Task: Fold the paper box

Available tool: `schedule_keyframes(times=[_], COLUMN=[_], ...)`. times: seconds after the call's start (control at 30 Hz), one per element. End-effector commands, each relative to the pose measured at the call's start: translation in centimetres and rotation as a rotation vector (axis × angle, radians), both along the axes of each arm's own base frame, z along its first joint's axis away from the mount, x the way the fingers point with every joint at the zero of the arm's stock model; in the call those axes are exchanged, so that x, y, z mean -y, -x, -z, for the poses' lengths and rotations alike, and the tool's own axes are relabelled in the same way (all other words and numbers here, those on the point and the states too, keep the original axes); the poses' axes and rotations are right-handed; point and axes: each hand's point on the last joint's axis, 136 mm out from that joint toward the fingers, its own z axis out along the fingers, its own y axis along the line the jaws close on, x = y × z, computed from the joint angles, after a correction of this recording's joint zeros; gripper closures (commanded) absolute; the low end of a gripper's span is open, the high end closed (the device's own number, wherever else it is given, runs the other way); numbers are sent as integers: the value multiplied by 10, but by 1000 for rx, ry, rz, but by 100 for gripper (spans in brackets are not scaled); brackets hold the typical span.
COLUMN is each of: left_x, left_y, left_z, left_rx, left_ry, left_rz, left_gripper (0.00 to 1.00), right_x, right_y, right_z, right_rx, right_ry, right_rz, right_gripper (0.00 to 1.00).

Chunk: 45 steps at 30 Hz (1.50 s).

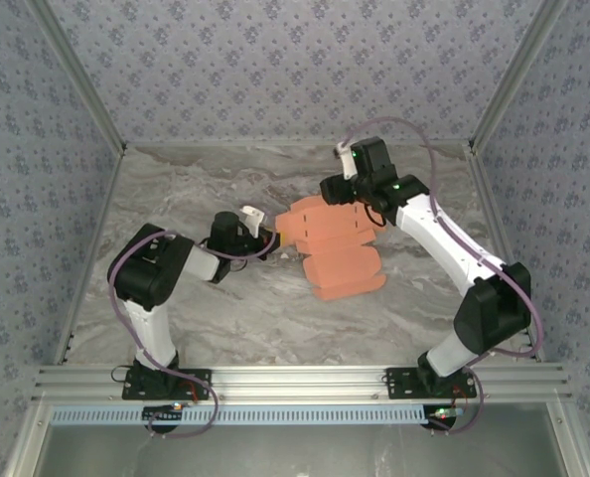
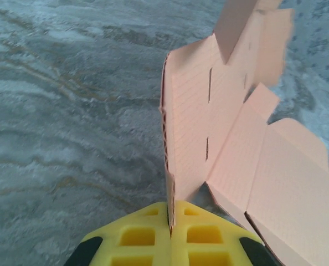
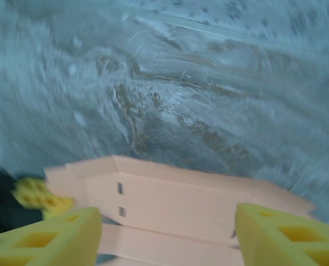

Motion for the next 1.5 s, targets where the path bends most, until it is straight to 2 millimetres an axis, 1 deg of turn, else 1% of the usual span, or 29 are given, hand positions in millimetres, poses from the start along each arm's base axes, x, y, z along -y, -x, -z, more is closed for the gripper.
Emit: schedule_keyframes(times=[0.0, 0.1, 0.13, 0.17, 0.23, 0.33, 0.4, 0.47, 0.53, 0.63, 0.73, 0.8, 0.9, 0.97, 1.03, 1.17, 1.3, 1.37, 1.43, 1.47], left_x=[-5, -8, -9, -10, -12, -16, -18, -17, -15, -14, -14, -15, -16, -17, -18, -19, -21, -22, -23, -23], left_y=[-9, -10, -9, -8, -7, -5, -4, -4, -2, -2, 0, 2, 3, 3, 3, 4, 5, 5, 5, 6], left_z=[-25, -28, -28, -27, -25, -27, -27, -27, -28, -26, -26, -26, -27, -28, -28, -27, -27, -26, -26, -25], left_rx=[101, 129, 136, 142, 151, 170, 176, 180, 190, 197, 218, 231, 239, 244, 242, 242, 244, 244, 246, 243], left_ry=[-13, -18, -22, -30, -38, -25, -14, -15, -19, -27, -35, -42, -31, -23, -26, -28, -32, -31, -31, -33], left_rz=[-94, -139, -150, -159, -174, -200, -214, -213, -207, -212, -225, -236, -243, -250, -251, -256, -263, -268, -272, -271], left_gripper=[100, 100, 100, 100, 100, 100, 100, 100, 100, 100, 100, 100, 100, 100, 100, 100, 100, 100, 100, 100], right_x=[-18, -48, -56, -64, -74, -85, -91, -93, -96, -105, -103, -97, -83, -77, -74, -59, -49, -46, -46, -47], right_y=[12, 19, 19, 19, 19, 17, 14, 10, 7, 6, 6, 7, 12, 10, 5, -6, -12, -14, -15, -17], right_z=[19, 25, 26, 31, 41, 58, 64, 70, 74, 74, 74, 80, 96, 99, 98, 89, 95, 100, 101, 101], right_rx=[-312, -426, -450, -488, -556, -630, -644, -632, -630, -657, -691, -749, -813, -813, -809, -746, -745, -747, -757, -756], right_ry=[-469, -564, -588, -612, -629, -616, -611, -592, -579, -591, -621, -659, -676, -692, -735, -739, -737, -734, -744, -752], right_rz=[359, 365, 368, 387, 414, 452, 453, 463, 461, 431, 449, 507, 639, 679, 702, 744, 777, 790, 790, 786], right_gripper=[38, 35, 34, 33, 33, 31, 32, 33, 34, 32, 29, 29, 30, 31, 33, 48, 65, 65, 62, 62])
